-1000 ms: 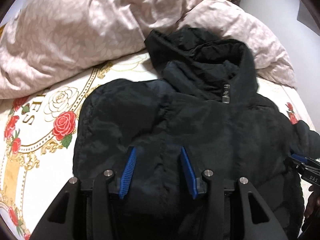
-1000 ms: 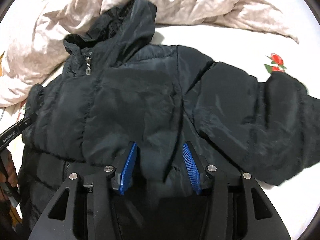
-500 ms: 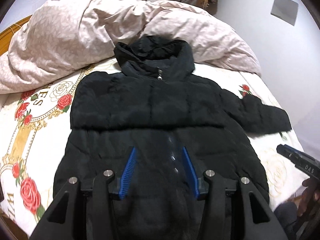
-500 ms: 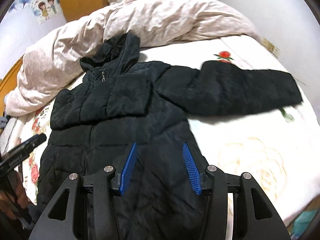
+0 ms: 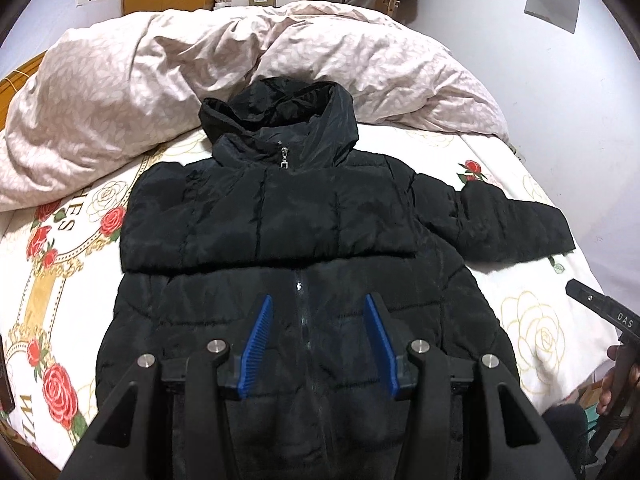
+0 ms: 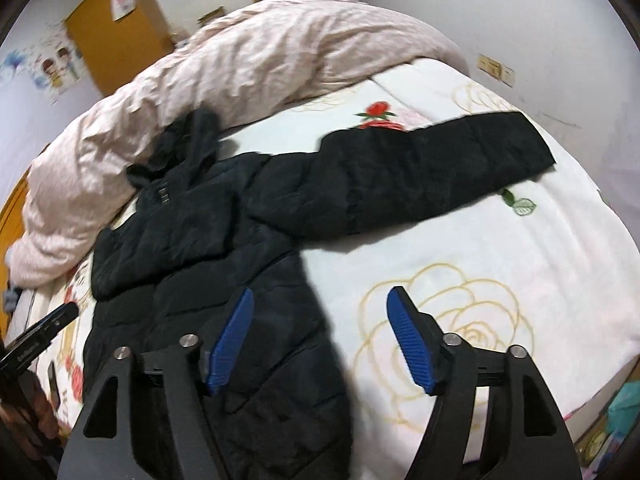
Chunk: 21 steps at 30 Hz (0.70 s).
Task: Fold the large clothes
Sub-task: 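Grasp the other sleeve cuff with the right gripper and fold it across the front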
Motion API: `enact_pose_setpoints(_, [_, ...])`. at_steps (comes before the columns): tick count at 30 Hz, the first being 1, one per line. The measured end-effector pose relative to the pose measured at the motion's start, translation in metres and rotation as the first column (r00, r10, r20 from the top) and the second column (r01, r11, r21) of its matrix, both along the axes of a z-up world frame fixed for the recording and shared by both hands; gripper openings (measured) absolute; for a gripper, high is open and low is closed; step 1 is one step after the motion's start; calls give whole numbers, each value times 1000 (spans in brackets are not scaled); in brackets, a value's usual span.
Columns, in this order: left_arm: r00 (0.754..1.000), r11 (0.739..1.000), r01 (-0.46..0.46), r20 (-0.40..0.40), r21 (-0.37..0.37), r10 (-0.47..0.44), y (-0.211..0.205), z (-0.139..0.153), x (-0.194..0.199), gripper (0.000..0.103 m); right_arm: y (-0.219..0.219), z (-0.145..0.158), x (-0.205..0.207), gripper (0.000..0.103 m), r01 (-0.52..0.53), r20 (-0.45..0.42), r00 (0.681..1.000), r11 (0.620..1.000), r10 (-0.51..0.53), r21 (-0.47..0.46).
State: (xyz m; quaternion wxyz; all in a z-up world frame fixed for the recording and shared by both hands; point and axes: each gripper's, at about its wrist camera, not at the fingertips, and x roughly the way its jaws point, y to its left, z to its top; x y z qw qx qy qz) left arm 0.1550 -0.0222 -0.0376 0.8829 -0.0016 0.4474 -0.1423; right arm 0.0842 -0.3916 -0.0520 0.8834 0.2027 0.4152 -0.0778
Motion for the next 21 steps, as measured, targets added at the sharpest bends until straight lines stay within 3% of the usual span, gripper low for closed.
enact_pose_setpoints(8, [1000, 999, 4, -11, 35, -3, -22, -32, 50, 49, -76, -42, 31, 71, 127, -56, 991, 991, -125, 35])
enact_pose_setpoints(15, [1000, 996, -7, -27, 84, 10, -31, -68, 97, 49, -150, -96, 60, 71, 255, -119, 963, 962, -243, 100])
enact_pose_setpoints(21, [998, 993, -39, -46, 112, 44, -29, -93, 126, 49, -195, -117, 81, 71, 318, -74, 948, 928, -309, 193])
